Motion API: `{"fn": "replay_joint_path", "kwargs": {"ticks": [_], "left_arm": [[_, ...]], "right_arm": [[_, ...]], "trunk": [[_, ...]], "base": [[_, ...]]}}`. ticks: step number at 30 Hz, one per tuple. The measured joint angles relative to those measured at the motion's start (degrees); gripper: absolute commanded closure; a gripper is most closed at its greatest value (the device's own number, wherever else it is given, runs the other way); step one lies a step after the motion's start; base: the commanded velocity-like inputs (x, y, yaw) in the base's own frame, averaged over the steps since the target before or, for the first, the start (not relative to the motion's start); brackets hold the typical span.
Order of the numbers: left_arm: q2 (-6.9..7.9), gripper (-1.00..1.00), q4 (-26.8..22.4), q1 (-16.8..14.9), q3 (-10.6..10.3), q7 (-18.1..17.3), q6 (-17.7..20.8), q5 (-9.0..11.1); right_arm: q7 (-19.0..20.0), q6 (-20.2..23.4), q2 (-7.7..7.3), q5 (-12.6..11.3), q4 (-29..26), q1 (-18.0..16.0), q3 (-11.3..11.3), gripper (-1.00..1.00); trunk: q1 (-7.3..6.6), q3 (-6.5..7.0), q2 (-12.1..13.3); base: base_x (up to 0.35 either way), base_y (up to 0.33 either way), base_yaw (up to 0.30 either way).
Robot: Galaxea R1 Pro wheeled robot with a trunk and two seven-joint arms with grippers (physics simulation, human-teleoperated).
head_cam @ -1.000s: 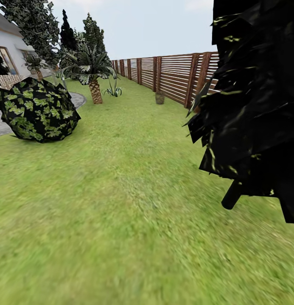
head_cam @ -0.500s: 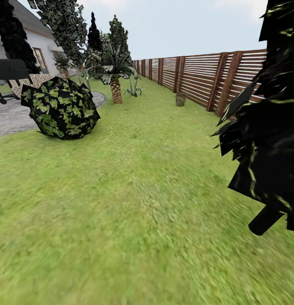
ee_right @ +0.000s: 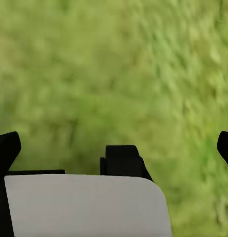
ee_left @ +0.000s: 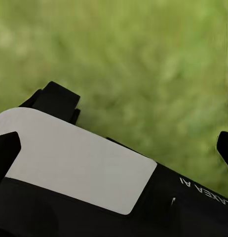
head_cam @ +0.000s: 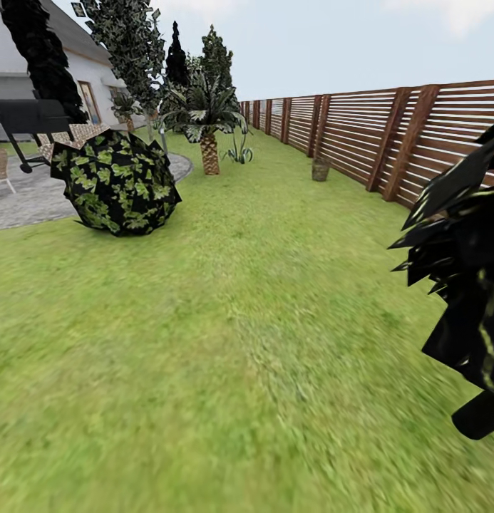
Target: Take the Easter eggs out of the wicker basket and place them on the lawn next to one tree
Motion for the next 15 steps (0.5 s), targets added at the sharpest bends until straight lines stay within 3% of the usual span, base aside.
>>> {"fn": "replay_joint_path", "kwargs": {"ticks": [15], "left_arm": [[0.05,-1.00,0.0,0.0,0.0,0.1,0.0,0.0]], "right_arm": [[-0.3,0.1,-0.33,-0.2,0.0,0.0,0.0,-1.00]], "trunk": [[0.00,0.00,0.0]], "base": [[0.337,0.000,0.000]]}}
